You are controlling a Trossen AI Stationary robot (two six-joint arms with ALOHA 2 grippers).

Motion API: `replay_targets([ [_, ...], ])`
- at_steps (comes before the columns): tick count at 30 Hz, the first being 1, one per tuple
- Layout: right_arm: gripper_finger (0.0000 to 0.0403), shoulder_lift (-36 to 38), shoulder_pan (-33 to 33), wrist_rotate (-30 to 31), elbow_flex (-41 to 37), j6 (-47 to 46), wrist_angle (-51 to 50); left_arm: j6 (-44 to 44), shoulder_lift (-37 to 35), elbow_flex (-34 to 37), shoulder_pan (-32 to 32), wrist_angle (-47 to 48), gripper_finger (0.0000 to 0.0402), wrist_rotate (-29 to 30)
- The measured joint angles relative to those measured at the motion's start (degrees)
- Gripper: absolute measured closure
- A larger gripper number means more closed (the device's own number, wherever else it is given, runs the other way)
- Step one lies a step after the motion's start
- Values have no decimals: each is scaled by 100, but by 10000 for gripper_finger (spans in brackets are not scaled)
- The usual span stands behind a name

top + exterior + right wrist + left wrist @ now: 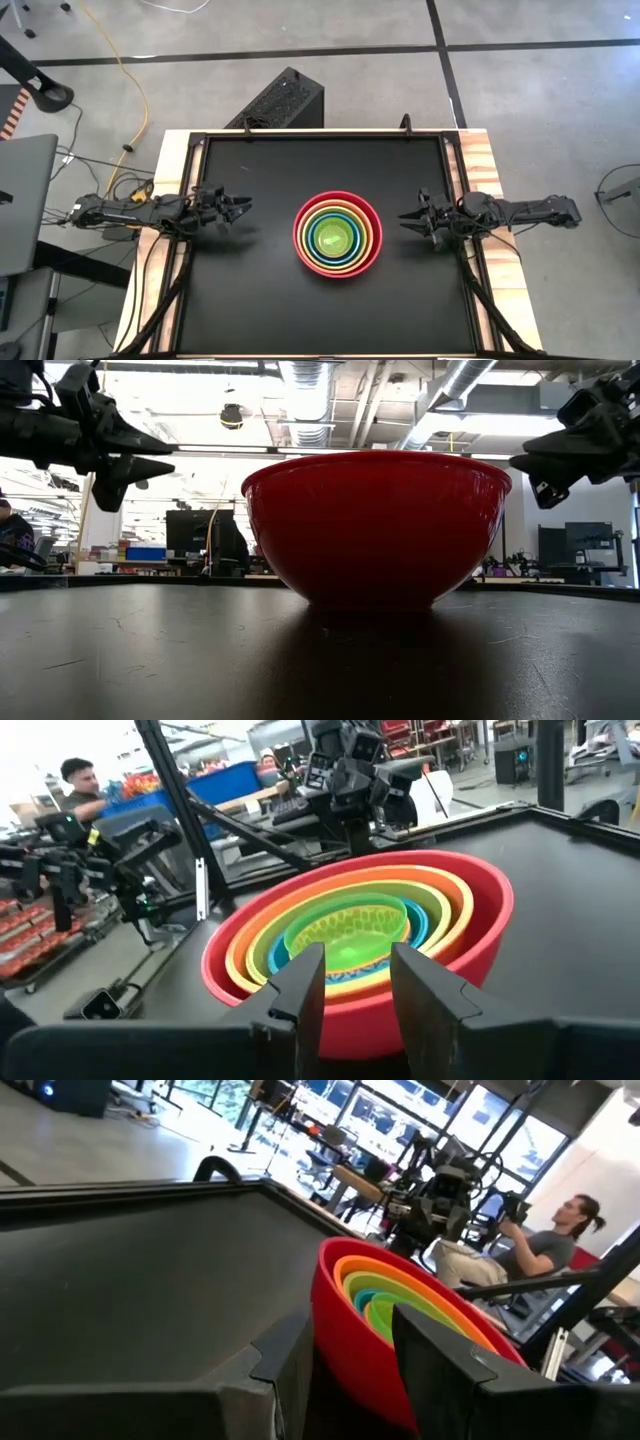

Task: Nest bowls inside each other
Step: Return to Home Position

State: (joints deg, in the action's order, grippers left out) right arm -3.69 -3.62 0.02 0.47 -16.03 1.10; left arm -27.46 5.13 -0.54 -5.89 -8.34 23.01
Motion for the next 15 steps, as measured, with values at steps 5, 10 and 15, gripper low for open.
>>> replay_targets([
  [5, 271, -6, 0, -1, 0, 0, -19, 0, 0, 2, 0, 35, 274, 18],
  [10, 271, -8, 0, -1, -2, 0, -30, 0, 1, 7, 0, 280, 274, 17],
  [15, 272, -9, 0, -1, -2, 0, -41, 0, 22, -16, 0, 450, 274, 0],
])
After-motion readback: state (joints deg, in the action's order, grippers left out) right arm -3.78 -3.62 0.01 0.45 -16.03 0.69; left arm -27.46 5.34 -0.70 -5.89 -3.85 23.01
